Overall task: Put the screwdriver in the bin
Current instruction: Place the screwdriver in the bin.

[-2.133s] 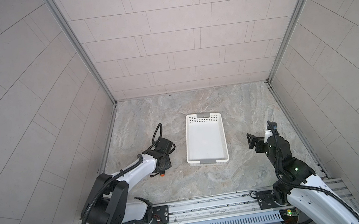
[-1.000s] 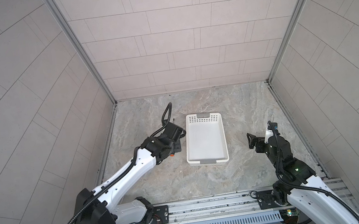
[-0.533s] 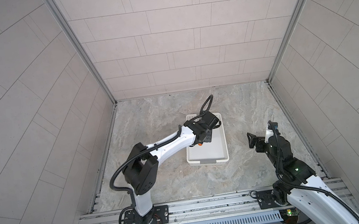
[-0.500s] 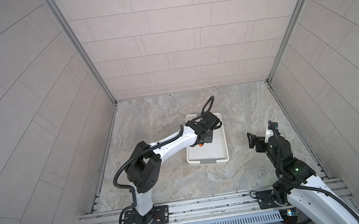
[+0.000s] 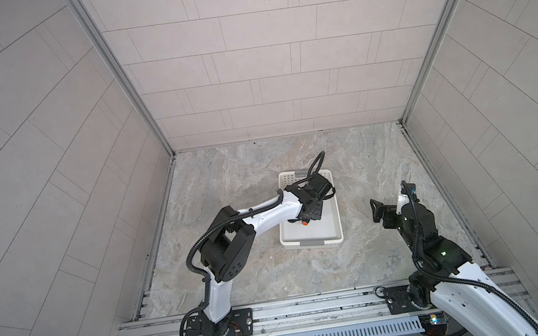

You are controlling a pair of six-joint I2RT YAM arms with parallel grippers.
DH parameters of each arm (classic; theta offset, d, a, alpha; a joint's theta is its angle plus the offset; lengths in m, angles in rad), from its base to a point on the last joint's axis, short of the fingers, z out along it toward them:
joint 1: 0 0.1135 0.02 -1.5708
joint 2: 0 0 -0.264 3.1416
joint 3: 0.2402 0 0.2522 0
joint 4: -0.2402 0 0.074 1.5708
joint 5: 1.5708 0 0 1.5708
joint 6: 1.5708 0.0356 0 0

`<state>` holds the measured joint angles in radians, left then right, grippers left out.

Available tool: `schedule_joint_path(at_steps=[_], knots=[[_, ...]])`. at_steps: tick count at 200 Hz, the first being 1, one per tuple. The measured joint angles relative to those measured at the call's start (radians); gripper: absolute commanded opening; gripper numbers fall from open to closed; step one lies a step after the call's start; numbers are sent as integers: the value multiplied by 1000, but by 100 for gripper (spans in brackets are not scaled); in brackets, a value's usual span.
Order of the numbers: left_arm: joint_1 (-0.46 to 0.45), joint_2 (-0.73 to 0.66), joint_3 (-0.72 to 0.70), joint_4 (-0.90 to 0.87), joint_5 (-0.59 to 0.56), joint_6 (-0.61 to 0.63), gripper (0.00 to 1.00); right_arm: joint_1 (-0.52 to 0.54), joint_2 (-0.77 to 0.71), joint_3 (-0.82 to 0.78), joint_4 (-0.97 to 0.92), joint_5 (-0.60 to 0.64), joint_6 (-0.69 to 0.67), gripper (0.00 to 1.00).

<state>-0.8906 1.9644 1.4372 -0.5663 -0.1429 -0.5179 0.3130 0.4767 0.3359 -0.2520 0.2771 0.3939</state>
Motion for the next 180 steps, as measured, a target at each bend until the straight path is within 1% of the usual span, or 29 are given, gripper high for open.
schedule_joint_path(at_steps=[10,21,31,40,60,83,125,164,180], knots=[[0,5,-8,6,2,0,4,0,0,0,0,0,0,100],[0,13,-16,14,3,0,7,0,0,0,0,0,0,100],[0,19,-21,19,5,0,12,0,0,0,0,0,0,100],[0,23,-26,24,6,0,20,0,0,0,0,0,0,100],[0,28,-33,38,12,0,28,0,0,0,0,0,0,100],[0,31,-35,46,13,0,33,0,-1,0,0,0,0,100],[0,33,-38,63,16,0,47,0,-1,0,0,0,0,100],[0,33,-45,65,14,3,54,0,-1,0,-1,0,1,100],[0,33,-47,63,5,7,60,-2,-5,0,-2,0,1,100]])
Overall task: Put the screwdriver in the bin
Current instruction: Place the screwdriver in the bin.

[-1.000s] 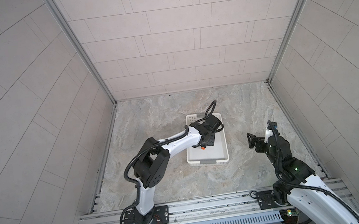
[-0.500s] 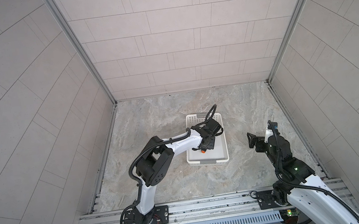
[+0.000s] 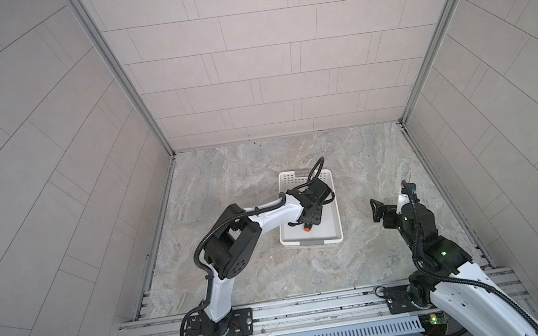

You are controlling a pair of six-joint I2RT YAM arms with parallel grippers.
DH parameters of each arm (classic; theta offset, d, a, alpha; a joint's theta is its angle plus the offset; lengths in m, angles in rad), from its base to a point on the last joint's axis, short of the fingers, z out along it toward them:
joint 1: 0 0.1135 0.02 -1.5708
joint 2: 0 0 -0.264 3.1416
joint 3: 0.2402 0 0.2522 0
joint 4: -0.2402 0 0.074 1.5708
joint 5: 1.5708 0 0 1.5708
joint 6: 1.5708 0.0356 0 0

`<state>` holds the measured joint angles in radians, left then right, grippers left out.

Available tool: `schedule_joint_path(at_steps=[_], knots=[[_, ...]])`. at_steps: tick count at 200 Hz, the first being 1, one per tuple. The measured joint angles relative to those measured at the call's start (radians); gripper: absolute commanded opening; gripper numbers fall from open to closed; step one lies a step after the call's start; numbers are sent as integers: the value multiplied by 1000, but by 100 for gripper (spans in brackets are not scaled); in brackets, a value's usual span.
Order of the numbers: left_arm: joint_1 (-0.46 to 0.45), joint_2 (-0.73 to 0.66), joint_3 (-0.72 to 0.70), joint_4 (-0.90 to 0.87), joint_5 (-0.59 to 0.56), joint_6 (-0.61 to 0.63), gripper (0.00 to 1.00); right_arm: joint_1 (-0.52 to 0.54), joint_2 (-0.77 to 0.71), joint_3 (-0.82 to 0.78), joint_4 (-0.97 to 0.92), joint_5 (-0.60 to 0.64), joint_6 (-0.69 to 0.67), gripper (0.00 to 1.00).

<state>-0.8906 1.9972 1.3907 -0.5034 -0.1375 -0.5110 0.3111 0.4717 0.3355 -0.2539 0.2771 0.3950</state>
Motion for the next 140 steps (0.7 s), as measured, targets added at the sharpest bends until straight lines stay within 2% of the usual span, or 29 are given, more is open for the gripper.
schedule_joint_path(at_steps=[48,84,103,140], knots=[[0,-66,-28,-8,-33,38,78,0,-6,0,-2,0,0,100],[0,-180,-28,-10,-79,87,80,0,-15,0,-5,0,2,100],[0,-253,-31,-18,-143,117,84,-2,-16,0,-5,1,2,100],[42,-475,-126,-9,-265,184,89,-5,0,0,0,1,2,100]])
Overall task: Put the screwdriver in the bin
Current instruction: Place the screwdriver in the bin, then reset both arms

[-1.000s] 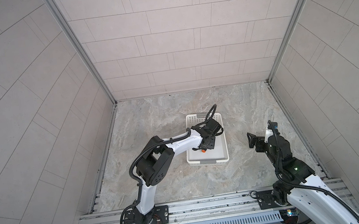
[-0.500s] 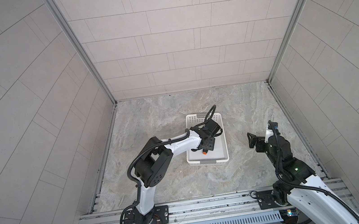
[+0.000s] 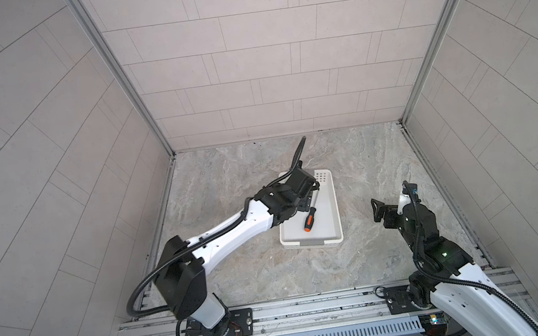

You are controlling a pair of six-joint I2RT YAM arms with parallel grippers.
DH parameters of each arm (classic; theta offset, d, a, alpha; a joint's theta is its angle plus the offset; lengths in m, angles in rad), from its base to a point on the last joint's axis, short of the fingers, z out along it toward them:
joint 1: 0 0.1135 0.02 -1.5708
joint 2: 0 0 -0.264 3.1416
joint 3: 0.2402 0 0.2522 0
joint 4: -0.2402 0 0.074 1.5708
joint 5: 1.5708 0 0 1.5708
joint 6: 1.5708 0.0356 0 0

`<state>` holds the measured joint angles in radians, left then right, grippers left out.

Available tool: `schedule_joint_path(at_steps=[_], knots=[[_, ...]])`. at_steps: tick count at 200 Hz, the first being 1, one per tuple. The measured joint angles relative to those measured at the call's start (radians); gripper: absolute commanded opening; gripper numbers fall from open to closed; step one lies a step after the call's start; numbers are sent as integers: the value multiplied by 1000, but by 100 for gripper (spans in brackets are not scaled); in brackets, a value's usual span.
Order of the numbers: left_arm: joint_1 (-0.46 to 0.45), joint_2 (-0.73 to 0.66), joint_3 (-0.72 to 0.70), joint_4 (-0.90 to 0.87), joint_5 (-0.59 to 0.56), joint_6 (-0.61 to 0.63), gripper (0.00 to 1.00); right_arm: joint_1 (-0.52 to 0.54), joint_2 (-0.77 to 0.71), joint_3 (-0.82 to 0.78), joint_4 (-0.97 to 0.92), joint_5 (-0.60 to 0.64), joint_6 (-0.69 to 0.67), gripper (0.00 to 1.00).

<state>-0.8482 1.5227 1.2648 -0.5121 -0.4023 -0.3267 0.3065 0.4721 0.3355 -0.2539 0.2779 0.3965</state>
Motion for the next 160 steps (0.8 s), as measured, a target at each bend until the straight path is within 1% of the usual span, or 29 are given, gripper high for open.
schedule_joint_path(at_steps=[39,63,83,91,93,96,111,123,150,160], knots=[[113,-225,-150,47,-165,73,93,0,32,0,11,-6,-12,100],[195,-323,-238,65,-277,81,93,0,38,7,8,23,-11,100],[257,-390,-309,105,-338,96,94,0,31,10,16,37,-10,100],[278,-421,-351,140,-352,108,95,0,25,10,18,43,-11,100],[283,-430,-362,150,-356,112,98,0,24,10,19,44,-11,100],[289,-441,-377,163,-359,117,100,0,23,10,19,45,-11,100],[317,-510,-476,254,-363,137,100,0,12,10,20,56,-11,100],[337,-553,-532,293,-362,150,100,0,7,10,23,70,-11,100],[382,-562,-548,327,-362,173,100,0,14,10,31,116,31,100],[397,-550,-548,336,-343,183,100,0,20,10,49,132,48,100]])
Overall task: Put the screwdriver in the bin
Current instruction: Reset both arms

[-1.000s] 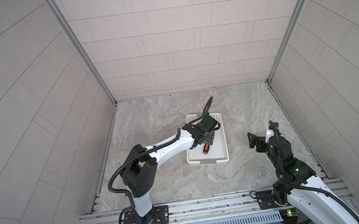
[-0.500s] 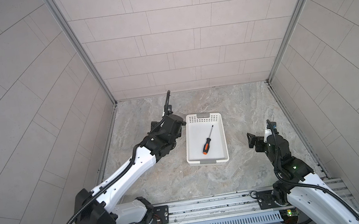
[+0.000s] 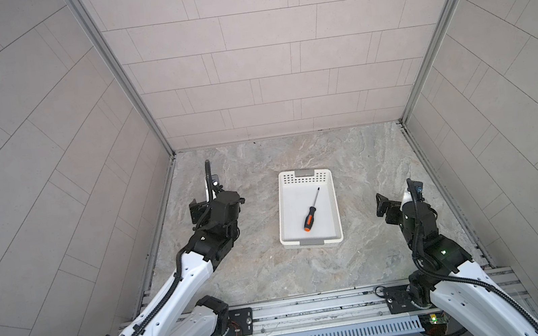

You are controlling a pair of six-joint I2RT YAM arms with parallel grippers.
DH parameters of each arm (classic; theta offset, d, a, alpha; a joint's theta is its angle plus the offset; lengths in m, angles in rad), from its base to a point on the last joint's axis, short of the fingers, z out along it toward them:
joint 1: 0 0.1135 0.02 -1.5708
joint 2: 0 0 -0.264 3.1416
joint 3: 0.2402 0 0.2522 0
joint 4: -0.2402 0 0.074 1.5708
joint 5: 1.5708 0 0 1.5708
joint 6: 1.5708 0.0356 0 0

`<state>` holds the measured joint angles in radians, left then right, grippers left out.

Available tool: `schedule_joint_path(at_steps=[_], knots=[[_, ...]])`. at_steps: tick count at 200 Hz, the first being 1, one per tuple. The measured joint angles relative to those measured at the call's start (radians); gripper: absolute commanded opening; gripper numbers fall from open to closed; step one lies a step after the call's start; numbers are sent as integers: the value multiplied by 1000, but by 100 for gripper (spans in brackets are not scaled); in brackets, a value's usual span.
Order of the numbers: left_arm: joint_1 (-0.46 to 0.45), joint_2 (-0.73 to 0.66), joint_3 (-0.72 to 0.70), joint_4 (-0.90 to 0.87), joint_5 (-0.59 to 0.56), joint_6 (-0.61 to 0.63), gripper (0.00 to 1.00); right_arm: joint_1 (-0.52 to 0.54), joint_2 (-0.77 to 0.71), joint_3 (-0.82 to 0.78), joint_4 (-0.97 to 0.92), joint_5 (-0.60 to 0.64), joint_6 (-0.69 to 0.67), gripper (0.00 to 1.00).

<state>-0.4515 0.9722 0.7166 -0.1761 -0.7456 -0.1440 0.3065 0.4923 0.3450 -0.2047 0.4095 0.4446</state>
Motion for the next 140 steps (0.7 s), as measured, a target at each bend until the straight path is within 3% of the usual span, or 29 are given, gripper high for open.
schedule_joint_path(at_steps=[33,82,112,140], knots=[[61,31,-6,19,169,57,100,-2,-5,-63,152,17,7,100],[189,20,-167,201,355,118,100,-6,46,-117,269,-18,-220,100],[292,48,-277,375,441,121,100,-6,147,-56,303,-60,-339,100],[309,103,-341,503,454,136,100,-13,314,10,377,-61,-414,100]])
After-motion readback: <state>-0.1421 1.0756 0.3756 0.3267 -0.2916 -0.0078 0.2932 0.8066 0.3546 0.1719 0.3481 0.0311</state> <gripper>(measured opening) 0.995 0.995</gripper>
